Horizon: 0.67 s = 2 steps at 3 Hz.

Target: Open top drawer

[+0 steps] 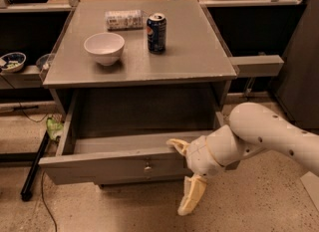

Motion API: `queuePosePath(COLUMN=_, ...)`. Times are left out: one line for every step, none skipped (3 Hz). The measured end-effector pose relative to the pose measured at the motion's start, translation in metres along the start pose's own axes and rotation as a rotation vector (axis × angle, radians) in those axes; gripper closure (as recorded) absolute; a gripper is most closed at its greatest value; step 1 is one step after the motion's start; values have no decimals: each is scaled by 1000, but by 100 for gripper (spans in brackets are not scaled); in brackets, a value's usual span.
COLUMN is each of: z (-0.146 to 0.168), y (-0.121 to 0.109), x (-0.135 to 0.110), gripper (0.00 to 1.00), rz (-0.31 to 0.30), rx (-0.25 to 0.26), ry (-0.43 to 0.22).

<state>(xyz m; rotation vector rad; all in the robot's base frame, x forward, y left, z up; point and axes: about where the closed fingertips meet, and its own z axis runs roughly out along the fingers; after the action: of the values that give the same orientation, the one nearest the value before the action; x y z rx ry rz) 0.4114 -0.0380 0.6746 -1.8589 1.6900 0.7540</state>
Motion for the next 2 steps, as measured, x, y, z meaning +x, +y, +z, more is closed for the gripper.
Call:
queuePosePath(z=-3, y=23, x=-2, gripper=0, rz=-1, rx=-46, ry=-53)
queuePosePath(z=-18, y=48, x=1, gripper=0, rz=8, rx=-57, ry=-88)
